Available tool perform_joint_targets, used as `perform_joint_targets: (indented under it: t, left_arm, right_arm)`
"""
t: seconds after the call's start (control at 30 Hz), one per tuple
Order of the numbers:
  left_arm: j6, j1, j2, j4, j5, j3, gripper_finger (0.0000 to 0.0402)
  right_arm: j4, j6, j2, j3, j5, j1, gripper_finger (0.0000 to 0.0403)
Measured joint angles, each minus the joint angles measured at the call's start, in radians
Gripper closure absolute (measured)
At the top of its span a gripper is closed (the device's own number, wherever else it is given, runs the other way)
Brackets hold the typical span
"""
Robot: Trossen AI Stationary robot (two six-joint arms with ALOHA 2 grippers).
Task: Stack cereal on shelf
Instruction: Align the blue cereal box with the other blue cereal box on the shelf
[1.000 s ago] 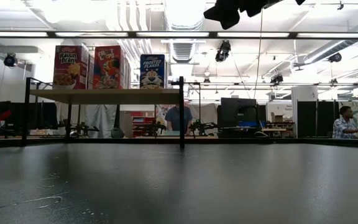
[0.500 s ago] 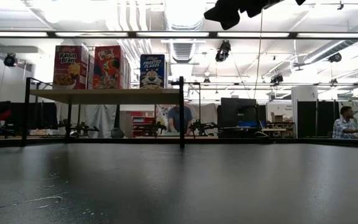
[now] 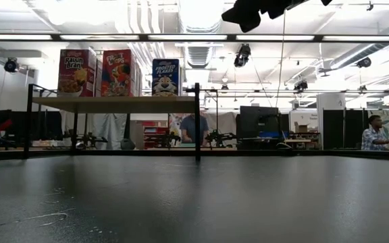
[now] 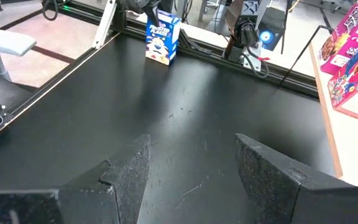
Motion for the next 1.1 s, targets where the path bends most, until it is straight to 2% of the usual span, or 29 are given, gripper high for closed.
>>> perform_joint_targets:
  t: [0.33,0.53,0.77,0.9,1.0,1.1]
  left_arm:
    - [0.010,0.000,0.000,-0.013,-0.002,0.014,0.0205]
    - [0.010,0.000,0.000,-0.013,-0.062,0.004,0.0211]
    - [0.010,0.000,0.000,-0.015,-0.061,-0.001,0.0254]
    - [0.033,0.000,0.000,-0.019,-0.064,0.001,0.0266]
    - [0.097,0.011,0.000,-0.022,-0.115,0.034,0.0268]
    - [0.225,0.033,0.000,-0.027,-0.236,0.084,0.0268]
  right_arm:
    - [-0.005,0.000,0.000,0.000,0.000,0.000,0.0184]
    - [-0.011,0.000,0.001,-0.001,0.000,0.000,0.0184]
    - [-0.027,0.000,0.001,-0.001,0.000,0.000,0.0184]
    - [-0.027,0.000,0.001,-0.001,0.000,0.000,0.0184]
    - [-0.035,0.006,0.001,-0.001,0.000,0.000,0.0184]
    - [-0.047,0.008,0.001,-0.002,0.000,0.000,0.0184]
